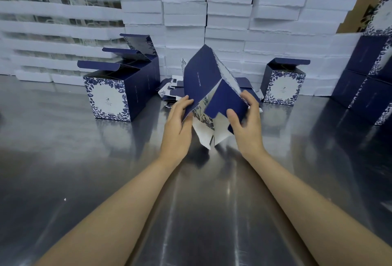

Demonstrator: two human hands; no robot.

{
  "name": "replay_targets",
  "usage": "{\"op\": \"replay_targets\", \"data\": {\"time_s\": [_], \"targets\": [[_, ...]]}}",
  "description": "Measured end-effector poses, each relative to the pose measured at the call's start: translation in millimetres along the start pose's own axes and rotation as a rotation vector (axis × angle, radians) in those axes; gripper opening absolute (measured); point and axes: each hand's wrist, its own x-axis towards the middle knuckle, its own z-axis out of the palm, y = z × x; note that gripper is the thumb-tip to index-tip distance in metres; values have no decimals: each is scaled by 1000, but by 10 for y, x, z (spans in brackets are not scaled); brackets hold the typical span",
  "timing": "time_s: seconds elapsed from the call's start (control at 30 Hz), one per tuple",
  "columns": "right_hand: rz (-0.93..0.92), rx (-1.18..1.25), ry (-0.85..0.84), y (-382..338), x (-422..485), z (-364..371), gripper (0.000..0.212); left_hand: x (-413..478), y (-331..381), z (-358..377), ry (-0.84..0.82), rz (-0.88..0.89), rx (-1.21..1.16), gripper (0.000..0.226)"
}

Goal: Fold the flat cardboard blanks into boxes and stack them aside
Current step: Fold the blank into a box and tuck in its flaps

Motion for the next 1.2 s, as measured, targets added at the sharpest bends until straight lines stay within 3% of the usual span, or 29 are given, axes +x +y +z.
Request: {"op": "replay_targets", "data": {"time_s": [0.1, 0.23, 0.4, 0.53, 0.63, 0.77, 0.9, 1.07, 1.2], "targets": [[65, 2, -5, 17, 11, 17, 65, 15, 45, -1, 14, -55, -44, 31], [34, 27, -59, 36, 20, 26, 55, 33, 65, -21, 85, -123, -118, 29], [27, -46, -54, 41, 19, 31, 54, 7, 25, -27, -17, 32, -11, 30], [72, 22, -75, 33, 13, 37, 48, -14, -35, 20, -109, 77, 69, 70], [102, 44, -69, 5, 7, 37, 48, -13, -42, 27, -136, 153, 162, 85], [162, 107, -70, 32, 21, 33, 53, -30, -11, 11, -150, 198, 207, 84], [141, 122, -124, 33, 27, 11, 45, -37, 4, 3, -154, 249, 218, 78], [-7, -81, -250, 5, -21, 32, 74, -37, 4, 6, -158, 255, 215, 75], [11, -223, -293, -58, -42, 47, 105, -29, -4, 10, -149, 261, 205, 74]]}}
